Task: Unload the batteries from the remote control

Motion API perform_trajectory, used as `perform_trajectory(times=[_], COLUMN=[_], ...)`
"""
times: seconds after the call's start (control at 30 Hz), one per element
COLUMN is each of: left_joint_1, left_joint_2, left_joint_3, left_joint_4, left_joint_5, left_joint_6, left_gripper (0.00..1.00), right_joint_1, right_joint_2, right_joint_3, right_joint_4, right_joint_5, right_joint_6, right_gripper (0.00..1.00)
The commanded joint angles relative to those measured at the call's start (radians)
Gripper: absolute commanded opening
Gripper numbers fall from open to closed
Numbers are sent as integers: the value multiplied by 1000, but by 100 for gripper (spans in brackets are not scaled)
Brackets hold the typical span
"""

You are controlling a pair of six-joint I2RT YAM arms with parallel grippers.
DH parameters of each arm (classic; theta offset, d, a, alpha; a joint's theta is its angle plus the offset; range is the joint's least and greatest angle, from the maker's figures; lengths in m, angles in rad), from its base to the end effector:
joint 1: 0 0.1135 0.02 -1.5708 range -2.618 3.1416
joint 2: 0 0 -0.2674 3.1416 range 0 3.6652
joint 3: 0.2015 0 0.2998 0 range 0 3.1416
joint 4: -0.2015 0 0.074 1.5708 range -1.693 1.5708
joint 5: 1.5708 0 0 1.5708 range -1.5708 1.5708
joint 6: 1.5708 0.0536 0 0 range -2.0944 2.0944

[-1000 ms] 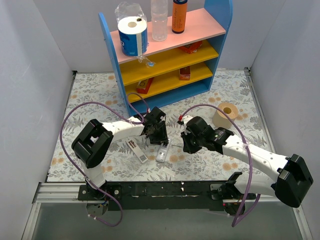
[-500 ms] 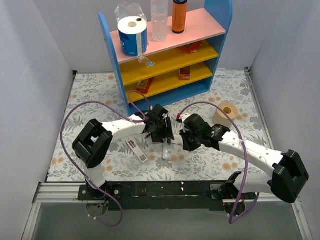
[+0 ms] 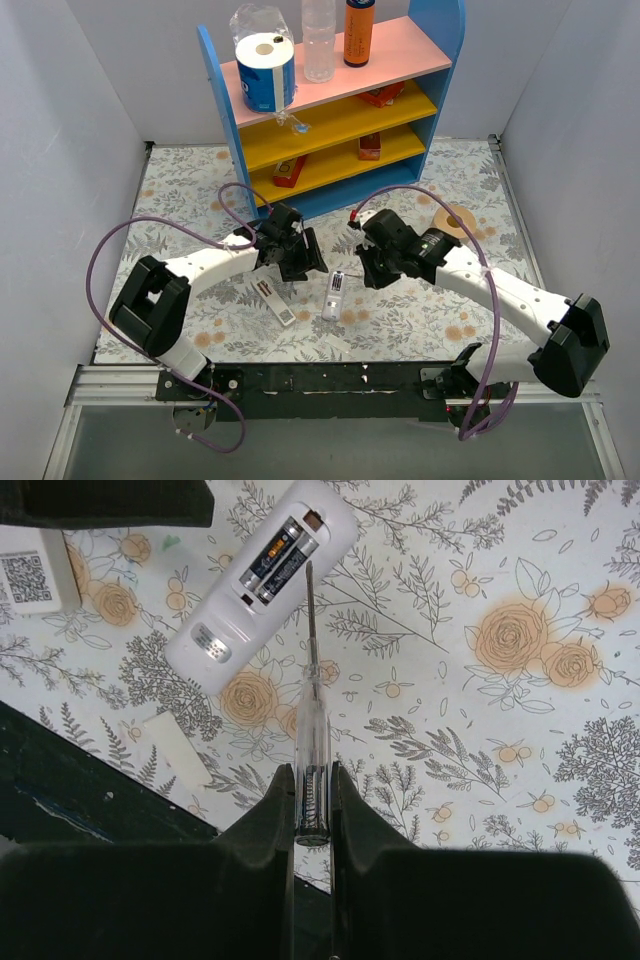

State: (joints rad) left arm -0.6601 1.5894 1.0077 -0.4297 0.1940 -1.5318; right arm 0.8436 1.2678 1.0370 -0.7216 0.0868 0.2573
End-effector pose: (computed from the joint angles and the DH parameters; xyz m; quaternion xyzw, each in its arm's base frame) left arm 0.2864 -0.2354 0.1623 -0.3796 0.8785 -0.2869 0.0428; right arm 0.2120 0.2313 0.2561 -0.2624 0.9149 0.1238 0.2807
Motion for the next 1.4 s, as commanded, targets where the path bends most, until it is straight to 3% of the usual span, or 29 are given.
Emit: perform_trajectory(times=[0.0,0.27,0.57,0.93,1.37], left_joint_1=[57,74,73,73,74], left_joint_2=[-91,-114,-166,-154,10], left_joint_3=[-78,-161,-221,-276,-215], left_joint_4=[43,126,146,203,279], left_joint_5=[76,169,153,200,272], left_joint_6=[54,84,142,90,59], left_gripper=[59,58,58,58,46], right_joint_1=[-5,5,28,43,37], right_joint_2=[65,202,306,369,309], right_joint_3=[125,270,353,370,236], right_joint_4=[-73,-183,-237,-259,-141], right_joint_5=[-42,-25,-50,-28,-68], right_joint_6=[-12,-16,-18,-49,-82], right_gripper=[1,1,1,1,1])
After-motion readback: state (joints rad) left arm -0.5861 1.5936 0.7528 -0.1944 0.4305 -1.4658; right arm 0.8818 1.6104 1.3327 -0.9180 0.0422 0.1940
